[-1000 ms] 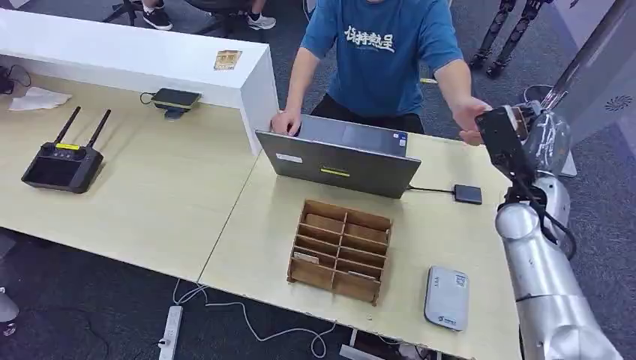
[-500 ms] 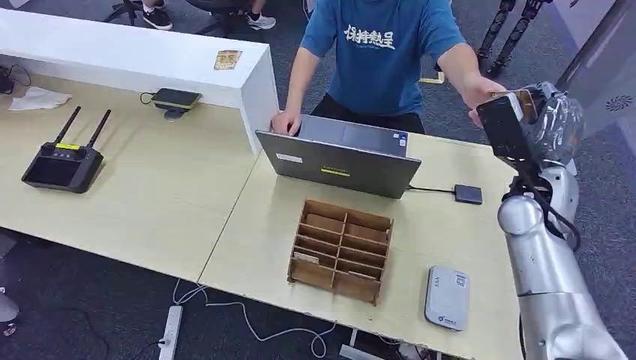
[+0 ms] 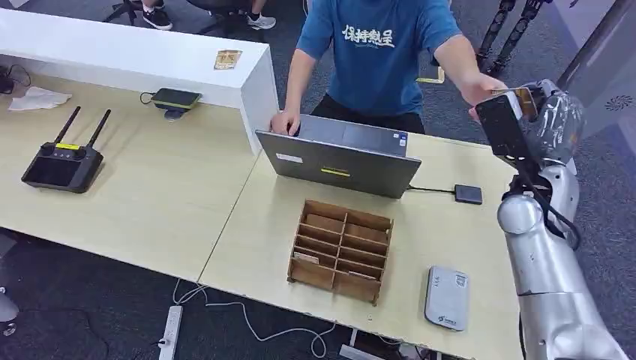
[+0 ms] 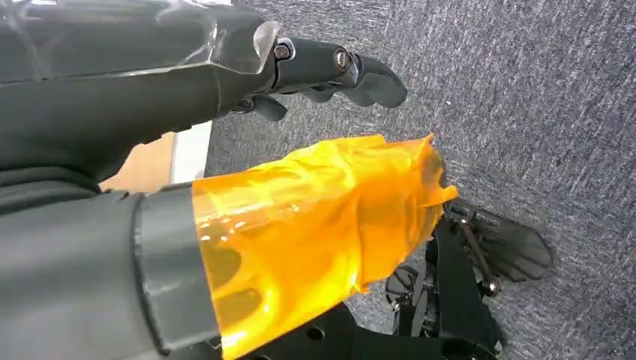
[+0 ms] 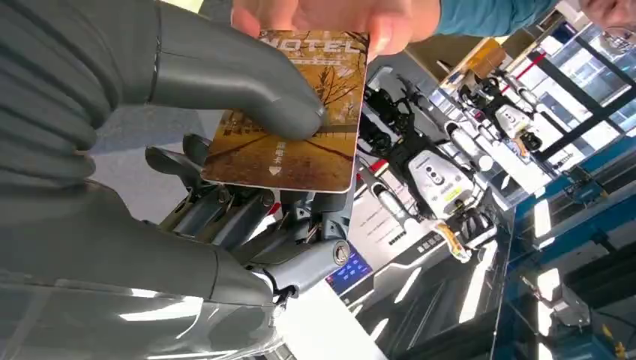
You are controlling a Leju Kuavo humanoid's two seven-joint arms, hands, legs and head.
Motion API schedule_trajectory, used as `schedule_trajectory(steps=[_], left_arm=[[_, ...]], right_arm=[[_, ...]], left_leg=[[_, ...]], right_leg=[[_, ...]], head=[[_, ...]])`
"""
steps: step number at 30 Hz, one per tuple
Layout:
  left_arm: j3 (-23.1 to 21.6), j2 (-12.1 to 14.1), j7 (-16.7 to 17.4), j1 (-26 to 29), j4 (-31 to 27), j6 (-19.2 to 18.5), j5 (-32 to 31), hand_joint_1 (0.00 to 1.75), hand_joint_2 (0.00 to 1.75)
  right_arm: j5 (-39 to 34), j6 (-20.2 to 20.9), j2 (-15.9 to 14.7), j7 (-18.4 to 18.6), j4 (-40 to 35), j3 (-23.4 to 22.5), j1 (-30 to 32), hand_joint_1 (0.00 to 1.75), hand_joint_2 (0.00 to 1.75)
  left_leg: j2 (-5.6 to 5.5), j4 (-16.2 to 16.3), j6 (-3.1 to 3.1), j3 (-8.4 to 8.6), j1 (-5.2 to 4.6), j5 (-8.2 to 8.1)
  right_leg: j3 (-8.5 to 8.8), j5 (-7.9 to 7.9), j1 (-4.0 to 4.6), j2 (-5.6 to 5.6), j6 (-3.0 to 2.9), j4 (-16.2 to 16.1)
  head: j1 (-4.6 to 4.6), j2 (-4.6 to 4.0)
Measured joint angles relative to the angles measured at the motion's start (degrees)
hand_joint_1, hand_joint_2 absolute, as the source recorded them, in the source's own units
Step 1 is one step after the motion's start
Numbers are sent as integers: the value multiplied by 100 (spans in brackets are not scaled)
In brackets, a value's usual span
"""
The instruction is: Pass the card to the sensor for recognition and then transmit it.
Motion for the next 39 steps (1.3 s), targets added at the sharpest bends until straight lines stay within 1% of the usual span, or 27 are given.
schedule_trajectory(steps=[5,6,18,30,33,35,39], left_arm=[[0,0,0,0,0,0,0,0,0],[0,0,0,0,0,0,0,0,0],[0,0,42,0,0,0,0,0,0],[-2,0,48,0,0,4,11,0,0],[-2,0,48,0,0,9,20,0,0],[-2,0,48,0,0,17,30,0,0],[-2,-2,48,0,0,28,63,0,0]], right_arm=[[-11,0,0,0,-2,2,0,175,175],[-13,2,0,0,-2,4,0,0,175],[66,-153,0,-35,-24,52,50,0,175],[151,-223,0,-77,-112,52,166,0,175],[361,-306,0,-74,-171,52,210,0,175],[583,-433,-17,-66,-277,52,282,0,175],[826,-529,-46,-57,-548,52,495,0,175]], left_leg=[[0,0,0,0,0,0],[0,0,0,0,0,0],[0,0,0,0,0,0],[1,0,0,1,0,0],[1,0,0,1,0,0],[1,0,0,1,0,0],[0,0,0,1,0,0]], right_leg=[[0,0,0,0,0,0],[0,0,0,0,0,0],[0,0,0,0,0,0],[-1,0,0,1,0,0],[-1,0,0,1,0,0],[-1,0,0,1,0,0],[-1,0,0,1,0,0]], head=[[0,0],[0,0],[0,0],[0,0],[0,0],[0,0],[0,0]])
